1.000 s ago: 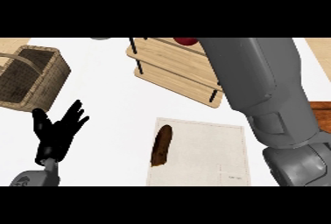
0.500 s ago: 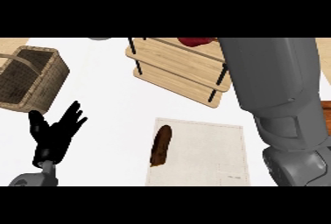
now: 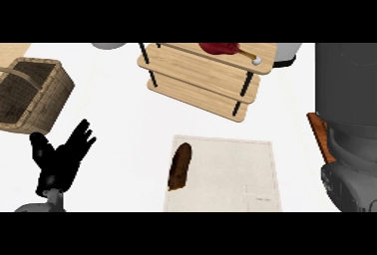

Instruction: Pick the pear from the placemat and place it in the tiered shelf

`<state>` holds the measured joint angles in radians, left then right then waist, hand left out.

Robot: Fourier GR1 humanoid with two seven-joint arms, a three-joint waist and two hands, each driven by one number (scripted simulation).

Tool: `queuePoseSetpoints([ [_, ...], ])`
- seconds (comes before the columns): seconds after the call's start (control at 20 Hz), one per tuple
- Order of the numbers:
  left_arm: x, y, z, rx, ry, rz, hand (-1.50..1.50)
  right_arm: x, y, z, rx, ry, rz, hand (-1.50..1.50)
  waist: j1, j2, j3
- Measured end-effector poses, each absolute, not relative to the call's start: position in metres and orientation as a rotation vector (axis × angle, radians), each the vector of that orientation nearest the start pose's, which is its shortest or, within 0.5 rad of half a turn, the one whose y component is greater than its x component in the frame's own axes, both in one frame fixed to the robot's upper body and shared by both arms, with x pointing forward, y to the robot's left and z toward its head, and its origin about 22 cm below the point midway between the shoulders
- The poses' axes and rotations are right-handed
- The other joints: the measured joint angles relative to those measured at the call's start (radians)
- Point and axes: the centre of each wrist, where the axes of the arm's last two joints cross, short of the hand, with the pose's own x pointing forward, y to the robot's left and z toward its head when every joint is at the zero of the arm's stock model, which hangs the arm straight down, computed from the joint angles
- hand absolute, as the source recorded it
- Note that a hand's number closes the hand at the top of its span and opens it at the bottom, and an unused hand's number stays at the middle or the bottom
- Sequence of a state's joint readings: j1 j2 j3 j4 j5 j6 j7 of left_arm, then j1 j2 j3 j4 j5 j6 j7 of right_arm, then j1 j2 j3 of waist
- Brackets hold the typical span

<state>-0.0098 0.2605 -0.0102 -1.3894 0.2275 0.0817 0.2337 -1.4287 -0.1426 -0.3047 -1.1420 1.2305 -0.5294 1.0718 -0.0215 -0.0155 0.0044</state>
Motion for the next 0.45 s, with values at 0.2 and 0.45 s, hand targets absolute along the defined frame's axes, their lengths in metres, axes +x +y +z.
queuePoseSetpoints([
  [0.2,0.237,0.3,-0.024,0.116,-1.162,0.08,0.0,0.365,-0.154,0.391,-1.042,-1.66,-0.686,-1.5,-0.014,-0.005,0.001],
  [0.45,0.238,0.305,-0.023,0.118,-1.148,0.082,0.0,0.326,-0.181,0.379,-0.986,-1.675,-0.742,-1.5,-0.018,-0.005,0.001],
])
